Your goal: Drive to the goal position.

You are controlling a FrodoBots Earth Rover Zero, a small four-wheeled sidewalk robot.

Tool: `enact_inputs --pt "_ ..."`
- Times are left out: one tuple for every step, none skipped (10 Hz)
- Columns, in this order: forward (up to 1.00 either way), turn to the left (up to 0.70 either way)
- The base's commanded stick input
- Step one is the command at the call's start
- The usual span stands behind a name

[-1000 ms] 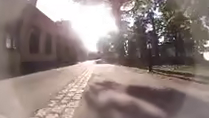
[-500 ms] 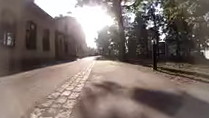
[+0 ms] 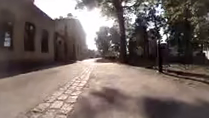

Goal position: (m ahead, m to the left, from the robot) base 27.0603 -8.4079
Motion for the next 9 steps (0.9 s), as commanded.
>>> enact_inputs --pt "0.85 0.0" --pt "0.85 0.0" --pt "0.85 0.0" --pt "0.85 0.0" --pt "0.85 0.0" --pt "0.85 0.0" --pt "0.85 0.0" --pt "0.85 0.0" --pt "0.85 0.0"
